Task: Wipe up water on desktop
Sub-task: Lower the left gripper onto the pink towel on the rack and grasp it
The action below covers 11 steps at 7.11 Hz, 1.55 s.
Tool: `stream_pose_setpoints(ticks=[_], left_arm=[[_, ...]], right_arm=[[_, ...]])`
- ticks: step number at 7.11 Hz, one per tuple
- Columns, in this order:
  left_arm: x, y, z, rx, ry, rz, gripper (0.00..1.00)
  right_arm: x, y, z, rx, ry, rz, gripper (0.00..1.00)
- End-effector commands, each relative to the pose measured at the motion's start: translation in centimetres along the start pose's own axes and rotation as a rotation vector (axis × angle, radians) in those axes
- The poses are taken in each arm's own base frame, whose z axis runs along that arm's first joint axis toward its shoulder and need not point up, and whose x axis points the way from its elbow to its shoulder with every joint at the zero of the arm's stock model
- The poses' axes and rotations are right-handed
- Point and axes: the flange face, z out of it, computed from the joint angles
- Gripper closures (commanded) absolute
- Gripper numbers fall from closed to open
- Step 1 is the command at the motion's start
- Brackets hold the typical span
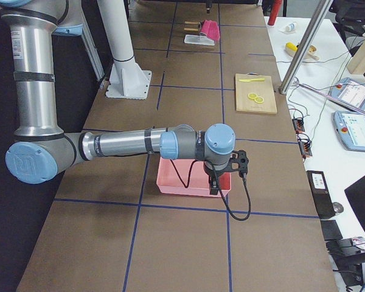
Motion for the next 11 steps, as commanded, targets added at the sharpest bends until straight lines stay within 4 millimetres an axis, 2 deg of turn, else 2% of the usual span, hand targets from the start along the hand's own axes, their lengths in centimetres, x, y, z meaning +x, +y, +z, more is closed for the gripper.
stream_pose_setpoints(ticks=[1,2,4,7,8,11], left_arm=[[-0.5,-0.2,2.4,-0.025,-0.042,-0.004,0.02],[0.5,0.1,3.7,-0.050,-0.040,0.016,0.03],[-0.1,-0.1,5.0,-0.072,-0.048,0.008,0.04],[-0.7,-0.2,5.9,-0.087,-0.054,0.001,0.06],[-0.4,-0.3,6.1,-0.087,-0.050,0.004,0.08],[-0.6,-0.4,6.4,-0.094,-0.053,-0.003,0.21]], right_arm=[[0.1,-0.1,0.1,-0.002,0.000,0.003,0.00],[0.0,-0.1,0.1,-0.002,0.000,0.001,0.00],[0.0,-0.2,0.0,-0.001,0.000,0.001,0.00],[0.0,-0.2,0.0,-0.001,-0.002,0.001,0.00],[0.0,-0.2,0.0,-0.001,-0.002,0.001,0.00],[-0.1,-0.2,0.0,0.000,-0.002,0.000,0.00]])
